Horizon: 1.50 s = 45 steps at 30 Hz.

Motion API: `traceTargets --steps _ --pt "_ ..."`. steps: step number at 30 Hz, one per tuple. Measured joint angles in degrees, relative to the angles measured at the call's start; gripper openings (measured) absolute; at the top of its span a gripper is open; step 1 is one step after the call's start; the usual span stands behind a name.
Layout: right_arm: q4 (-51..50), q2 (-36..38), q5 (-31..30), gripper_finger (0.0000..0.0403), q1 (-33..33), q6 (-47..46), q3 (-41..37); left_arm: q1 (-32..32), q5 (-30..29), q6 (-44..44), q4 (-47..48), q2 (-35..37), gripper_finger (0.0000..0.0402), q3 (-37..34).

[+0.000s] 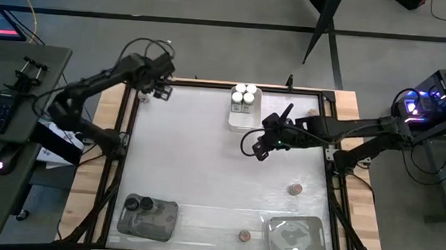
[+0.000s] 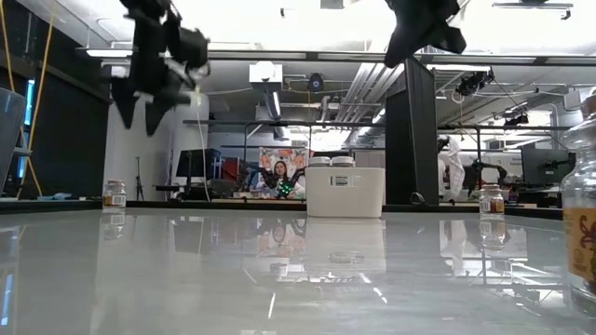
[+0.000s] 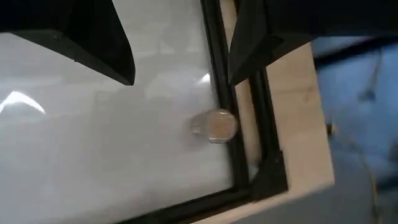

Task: Sort spices by type
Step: Put the top left brown seasoning bottle into the gray bin

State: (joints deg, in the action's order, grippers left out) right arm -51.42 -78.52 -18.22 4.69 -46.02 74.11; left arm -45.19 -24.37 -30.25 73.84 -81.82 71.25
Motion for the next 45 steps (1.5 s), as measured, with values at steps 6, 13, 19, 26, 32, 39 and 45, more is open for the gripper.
traceTargets --steps 6,13,19,26,32,39,45 --pt "-0.1 0.0 0.0 0.0 -3.7 4.9 0.0 -8.0 0.6 -1.0 -10.5 -3.6 0.0241 -4.5" --pt "-2.8 0.0 0.7 0.0 -9.7 4.8 0.0 -8.6 -1.5 -2.2 -18.6 -3.1 0.0148 -10.2" --pt "-4.5 0.0 4.8 0.0 -17.3 10.7 0.0 -6.2 -4.3 -7.7 -24.9 1.1 0.0015 -18.6" --pt "-3.3 0.0 15.1 0.0 -28.0 22.1 0.0 -4.7 -7.6 -21.3 -33.2 5.6 0.0001 -22.9" --pt "-3.3 0.0 20.2 0.0 -33.1 27.8 0.0 -5.0 -10.8 -32.0 -32.8 5.1 0.0 -27.3" --pt "-2.8 0.0 22.5 0.0 -34.7 29.2 0.0 -5.0 -16.4 -35.0 -36.1 5.1 0.0 -30.1" --pt "-2.5 0.0 23.0 0.0 -34.7 29.3 0.0 -6.7 -19.0 -32.2 -40.3 4.9 0.0 -31.4"
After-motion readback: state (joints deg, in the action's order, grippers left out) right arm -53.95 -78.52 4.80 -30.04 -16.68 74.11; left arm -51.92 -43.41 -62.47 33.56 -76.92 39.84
